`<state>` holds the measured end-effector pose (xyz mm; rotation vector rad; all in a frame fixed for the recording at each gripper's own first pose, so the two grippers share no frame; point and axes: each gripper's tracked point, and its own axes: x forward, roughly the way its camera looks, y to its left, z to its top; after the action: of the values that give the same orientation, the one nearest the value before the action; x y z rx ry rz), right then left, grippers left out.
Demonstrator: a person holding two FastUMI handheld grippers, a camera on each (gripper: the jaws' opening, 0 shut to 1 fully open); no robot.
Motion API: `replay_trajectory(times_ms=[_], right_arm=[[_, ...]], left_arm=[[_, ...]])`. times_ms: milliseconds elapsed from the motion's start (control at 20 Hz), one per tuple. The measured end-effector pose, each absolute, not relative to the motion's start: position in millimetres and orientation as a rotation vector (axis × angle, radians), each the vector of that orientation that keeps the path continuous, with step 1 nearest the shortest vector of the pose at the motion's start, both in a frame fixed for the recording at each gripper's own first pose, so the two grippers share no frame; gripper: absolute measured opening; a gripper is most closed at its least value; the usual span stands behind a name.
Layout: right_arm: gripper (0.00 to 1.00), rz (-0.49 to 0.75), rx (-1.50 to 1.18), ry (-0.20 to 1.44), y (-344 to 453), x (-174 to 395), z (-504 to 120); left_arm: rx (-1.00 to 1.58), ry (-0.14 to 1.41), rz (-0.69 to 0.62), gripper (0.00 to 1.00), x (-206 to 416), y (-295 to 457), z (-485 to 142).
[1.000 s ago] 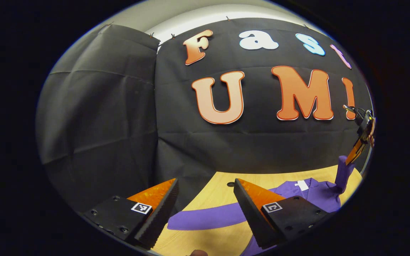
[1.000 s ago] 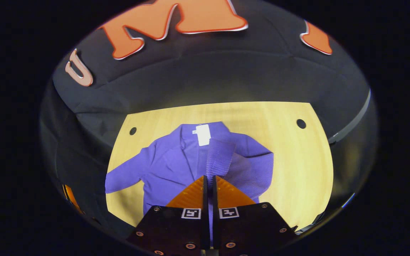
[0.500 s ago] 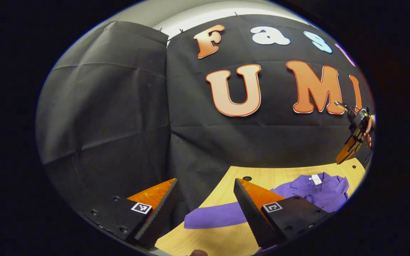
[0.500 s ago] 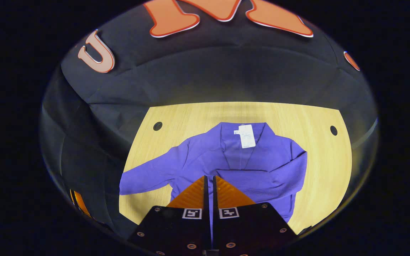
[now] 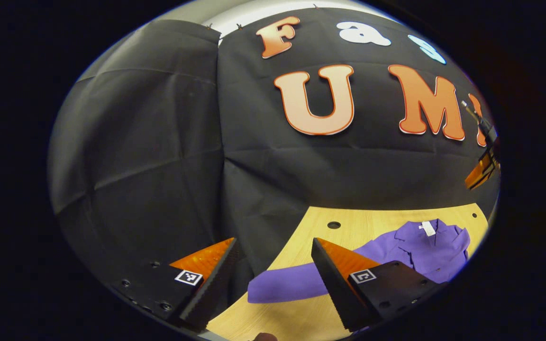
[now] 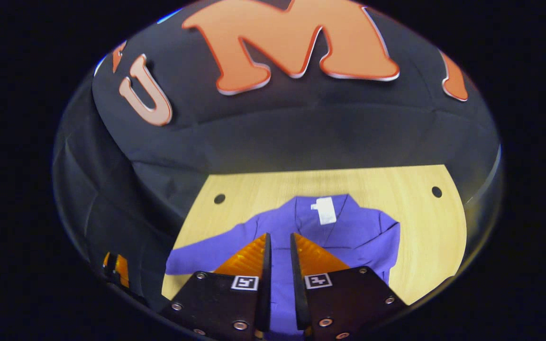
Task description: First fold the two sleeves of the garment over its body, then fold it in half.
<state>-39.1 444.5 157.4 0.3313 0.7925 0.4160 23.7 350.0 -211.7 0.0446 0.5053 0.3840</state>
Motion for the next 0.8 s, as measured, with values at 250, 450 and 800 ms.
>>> replay_trajectory(times_ms=[250, 450, 800], right_arm=[[0.53, 0.308, 0.324, 0.59, 374.7, -44.9, 204.6], [0.74, 0.224, 0.289, 0.475, 324.4, -61.5, 225.0], [1.0, 0.127, 0.191, 0.308, 274.5, -96.8, 252.4]], left_arm=[[-0.028, 0.709, 0.357, 0.97, 38.3, 363.7, -270.1], [-0.125, 0.894, 0.322, 0.98, 35.1, 362.8, -316.8], [-0.248, 1.209, 0.296, 0.99, 23.3, 369.0, -388.1]])
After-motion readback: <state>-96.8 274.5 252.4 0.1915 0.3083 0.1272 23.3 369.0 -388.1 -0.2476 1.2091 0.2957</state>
